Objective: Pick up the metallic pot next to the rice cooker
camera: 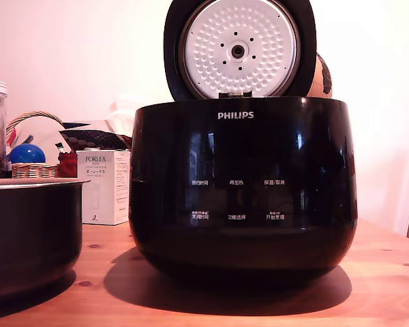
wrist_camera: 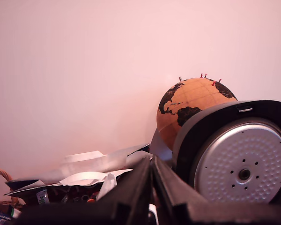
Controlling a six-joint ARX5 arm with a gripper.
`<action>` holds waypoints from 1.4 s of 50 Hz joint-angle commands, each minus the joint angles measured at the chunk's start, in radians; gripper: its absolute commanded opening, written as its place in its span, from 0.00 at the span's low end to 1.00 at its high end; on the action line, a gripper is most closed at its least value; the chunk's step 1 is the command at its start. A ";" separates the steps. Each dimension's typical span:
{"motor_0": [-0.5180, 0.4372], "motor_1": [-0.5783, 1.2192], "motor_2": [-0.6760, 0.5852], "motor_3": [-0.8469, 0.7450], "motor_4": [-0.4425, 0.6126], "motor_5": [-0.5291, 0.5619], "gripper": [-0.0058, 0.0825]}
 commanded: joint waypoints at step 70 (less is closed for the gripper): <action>0.125 0.135 0.620 -1.548 0.370 0.607 0.04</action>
